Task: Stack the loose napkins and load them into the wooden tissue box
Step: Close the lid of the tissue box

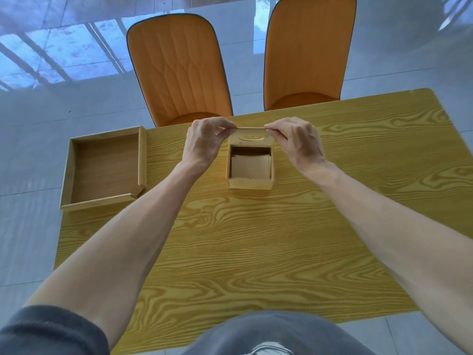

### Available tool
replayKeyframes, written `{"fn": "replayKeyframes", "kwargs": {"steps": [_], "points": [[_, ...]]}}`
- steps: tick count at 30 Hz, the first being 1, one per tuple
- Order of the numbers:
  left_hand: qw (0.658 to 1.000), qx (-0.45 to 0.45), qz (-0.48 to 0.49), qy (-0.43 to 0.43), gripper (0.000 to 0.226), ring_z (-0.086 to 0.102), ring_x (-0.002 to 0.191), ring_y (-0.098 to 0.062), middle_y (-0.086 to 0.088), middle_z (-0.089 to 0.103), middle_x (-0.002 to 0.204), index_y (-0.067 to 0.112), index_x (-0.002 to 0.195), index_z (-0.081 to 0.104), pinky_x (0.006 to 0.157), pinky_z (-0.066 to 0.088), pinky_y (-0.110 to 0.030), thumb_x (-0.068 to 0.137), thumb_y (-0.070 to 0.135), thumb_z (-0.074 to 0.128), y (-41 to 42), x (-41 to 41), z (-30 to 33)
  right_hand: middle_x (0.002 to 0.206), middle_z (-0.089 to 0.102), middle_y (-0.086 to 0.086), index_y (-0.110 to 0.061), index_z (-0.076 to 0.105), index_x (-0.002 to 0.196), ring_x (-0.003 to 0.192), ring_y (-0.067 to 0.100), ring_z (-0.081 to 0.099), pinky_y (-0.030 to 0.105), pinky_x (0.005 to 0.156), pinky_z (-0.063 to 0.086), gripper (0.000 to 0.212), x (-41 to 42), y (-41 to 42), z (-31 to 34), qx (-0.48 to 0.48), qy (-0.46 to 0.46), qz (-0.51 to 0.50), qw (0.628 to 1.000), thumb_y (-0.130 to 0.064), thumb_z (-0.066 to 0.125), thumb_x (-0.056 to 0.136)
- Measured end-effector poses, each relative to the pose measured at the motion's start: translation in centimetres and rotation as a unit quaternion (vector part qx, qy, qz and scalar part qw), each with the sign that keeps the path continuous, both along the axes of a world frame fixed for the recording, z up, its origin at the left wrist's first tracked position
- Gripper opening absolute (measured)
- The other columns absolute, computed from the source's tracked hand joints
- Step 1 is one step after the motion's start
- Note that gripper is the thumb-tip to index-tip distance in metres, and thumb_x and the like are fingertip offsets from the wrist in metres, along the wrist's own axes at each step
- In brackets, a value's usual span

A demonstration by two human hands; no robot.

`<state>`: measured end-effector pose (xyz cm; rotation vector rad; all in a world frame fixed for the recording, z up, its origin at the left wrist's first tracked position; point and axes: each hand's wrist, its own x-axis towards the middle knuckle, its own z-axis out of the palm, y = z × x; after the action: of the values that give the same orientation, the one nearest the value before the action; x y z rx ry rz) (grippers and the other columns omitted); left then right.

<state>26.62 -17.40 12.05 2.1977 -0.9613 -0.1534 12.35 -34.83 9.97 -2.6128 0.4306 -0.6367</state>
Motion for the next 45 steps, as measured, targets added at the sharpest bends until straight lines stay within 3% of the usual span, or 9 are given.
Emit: {"fn": "replayKeyframes", "kwargs": {"steps": [6,10,20,32,34,36,38,41,45], "points": [[0.999,0.002,-0.045,-0.029,0.013,0.072,0.081,-0.017,-0.001,0.077,0.098,0.015,0.098,0.079,0.071,0.060,-0.040,0.086,0.020,0.075,2.6,-1.7,-1.5,0.099,0.078,0.002,-0.017,0.078,0.103,0.092,0.019,0.072,0.026,0.070,0.056,0.015,-2.9,2.0,-1.0,-0.032,-0.008,0.004,0.999,-0.022,0.070,0.091],[0.996,0.032,-0.074,-0.039,0.013,0.071,0.086,-0.018,0.002,0.076,0.102,0.015,0.097,0.078,0.072,0.059,-0.041,0.084,0.017,0.077,4.1,-3.0,-2.7,0.100,0.078,0.002,-0.015,0.079,0.100,0.093,0.020,0.072,0.033,0.071,0.062,0.015,-4.4,3.2,-2.6,-0.038,0.007,0.019,0.999,-0.018,0.075,0.086],[0.992,0.099,-0.068,-0.028,0.013,0.067,0.096,-0.021,0.004,0.071,0.106,0.019,0.095,0.076,0.073,0.055,-0.041,0.082,0.017,0.078,4.6,-4.6,-5.3,0.100,0.078,-0.005,-0.020,0.081,0.095,0.096,0.014,0.068,0.026,0.070,0.057,0.014,-5.4,5.8,-5.3,-0.018,0.049,-0.036,0.998,-0.018,0.080,0.082],[0.992,0.115,-0.053,-0.001,0.009,0.067,0.084,-0.021,0.003,0.070,0.107,0.019,0.093,0.078,0.070,0.056,-0.041,0.084,0.019,0.076,4.5,-4.7,-6.2,0.109,0.075,-0.001,-0.017,0.080,0.097,0.104,0.018,0.066,0.035,0.074,0.061,0.014,-5.4,6.4,-6.2,0.019,0.081,-0.064,0.994,-0.015,0.079,0.083],[0.994,0.104,-0.041,0.022,0.013,0.067,0.085,-0.020,0.003,0.069,0.109,0.019,0.096,0.078,0.073,0.056,-0.041,0.083,0.019,0.077,4.5,-4.8,-6.4,0.125,0.069,0.007,-0.013,0.076,0.109,0.109,0.024,0.067,0.040,0.083,0.061,0.025,-5.3,6.4,-6.2,0.043,0.092,-0.079,0.992,-0.016,0.078,0.084],[0.994,0.093,-0.013,0.063,0.029,0.066,0.090,-0.017,0.003,0.066,0.114,0.021,0.109,0.074,0.080,0.056,-0.040,0.081,0.020,0.079,4.4,-4.9,-6.3,0.134,0.062,0.015,-0.009,0.063,0.130,0.108,0.027,0.069,0.042,0.090,0.058,0.052,-5.0,6.4,-6.0,0.100,0.108,-0.100,0.984,-0.020,0.079,0.082],[0.990,0.079,0.020,0.119,0.060,0.066,0.096,-0.013,0.002,0.064,0.120,0.022,0.133,0.058,0.086,0.056,-0.036,0.078,0.020,0.082,4.1,-4.9,-6.1,0.132,0.062,0.020,-0.007,0.048,0.144,0.108,0.029,0.070,0.043,0.093,0.057,0.074,-4.7,6.0,-5.7,0.171,0.130,-0.109,0.971,-0.023,0.082,0.080],[0.966,0.070,0.058,0.242,0.095,0.062,0.112,-0.017,-0.003,0.056,0.137,0.020,0.154,0.028,0.093,0.053,-0.035,0.077,0.020,0.084,3.4,-4.8,-5.9,0.135,0.059,0.023,-0.007,0.040,0.148,0.115,0.031,0.066,0.044,0.099,0.053,0.084,-4.0,5.3,-5.2,0.231,0.167,-0.105,0.953,-0.023,0.083,0.078],[0.951,0.066,0.056,0.297,0.082,0.059,0.114,-0.020,-0.004,0.056,0.138,0.020,0.150,0.038,0.091,0.045,-0.029,0.081,0.016,0.081,3.0,-4.5,-5.5,0.140,0.054,0.021,-0.005,0.041,0.147,0.127,0.031,0.058,0.042,0.106,0.048,0.082,-2.5,4.6,-4.8,0.252,0.188,-0.095,0.944,-0.021,0.083,0.079]]}}
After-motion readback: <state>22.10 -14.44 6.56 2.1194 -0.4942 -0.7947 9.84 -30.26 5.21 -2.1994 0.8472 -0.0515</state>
